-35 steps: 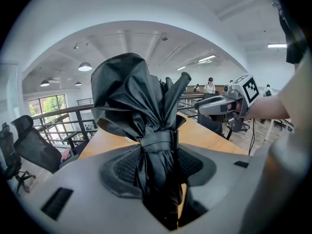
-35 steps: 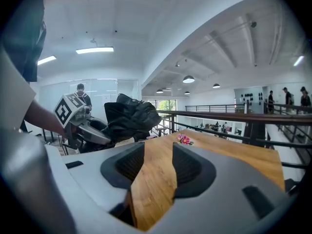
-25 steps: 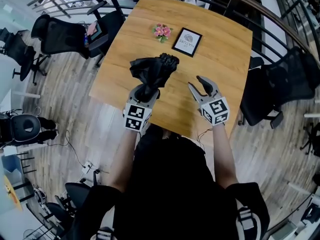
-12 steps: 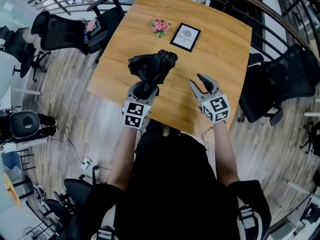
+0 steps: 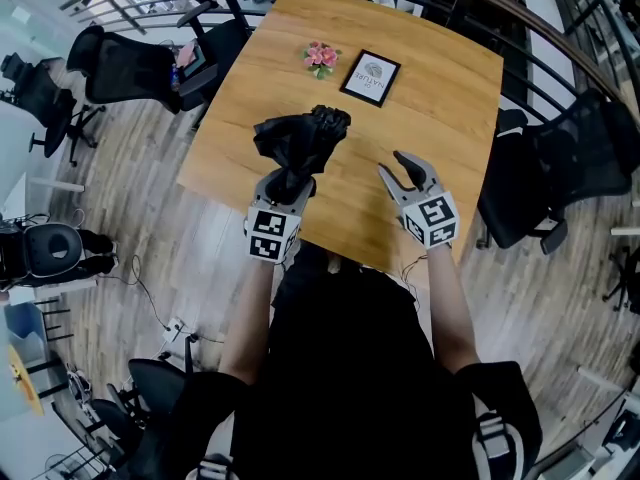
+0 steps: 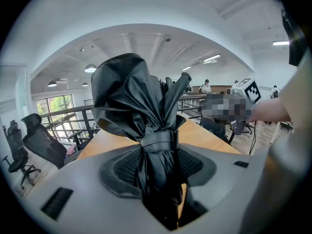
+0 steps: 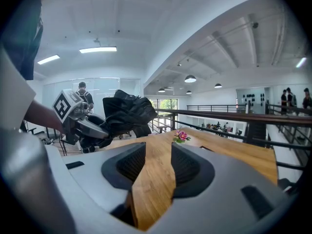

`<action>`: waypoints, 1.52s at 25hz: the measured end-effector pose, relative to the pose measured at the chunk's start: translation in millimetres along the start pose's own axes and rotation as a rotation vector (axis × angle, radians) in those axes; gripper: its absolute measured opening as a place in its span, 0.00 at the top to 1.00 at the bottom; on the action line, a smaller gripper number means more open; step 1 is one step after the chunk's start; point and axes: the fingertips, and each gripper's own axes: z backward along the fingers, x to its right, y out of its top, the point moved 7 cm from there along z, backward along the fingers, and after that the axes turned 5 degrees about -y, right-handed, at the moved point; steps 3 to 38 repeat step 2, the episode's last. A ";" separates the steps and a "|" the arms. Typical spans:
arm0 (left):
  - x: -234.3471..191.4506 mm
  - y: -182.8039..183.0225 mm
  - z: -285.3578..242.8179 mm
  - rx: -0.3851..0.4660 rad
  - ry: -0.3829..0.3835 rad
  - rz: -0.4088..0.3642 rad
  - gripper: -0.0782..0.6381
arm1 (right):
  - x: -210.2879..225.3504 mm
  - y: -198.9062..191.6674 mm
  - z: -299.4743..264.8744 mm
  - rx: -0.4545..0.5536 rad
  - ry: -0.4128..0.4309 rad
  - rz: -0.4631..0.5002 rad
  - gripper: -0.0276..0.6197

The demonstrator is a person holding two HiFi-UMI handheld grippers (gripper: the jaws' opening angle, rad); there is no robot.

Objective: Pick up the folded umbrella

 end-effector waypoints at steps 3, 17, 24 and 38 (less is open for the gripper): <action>-0.6 0.4 2.2 -0.001 0.007 0.004 0.58 | -0.4 1.3 1.3 0.000 0.001 0.000 0.71; -0.6 0.4 2.2 -0.001 0.007 0.004 0.58 | -0.4 1.3 1.3 0.000 0.001 0.000 0.71; -0.6 0.4 2.2 -0.001 0.007 0.004 0.58 | -0.4 1.3 1.3 0.000 0.001 0.000 0.71; -0.6 0.4 2.2 -0.001 0.007 0.004 0.58 | -0.4 1.3 1.3 0.000 0.001 0.000 0.71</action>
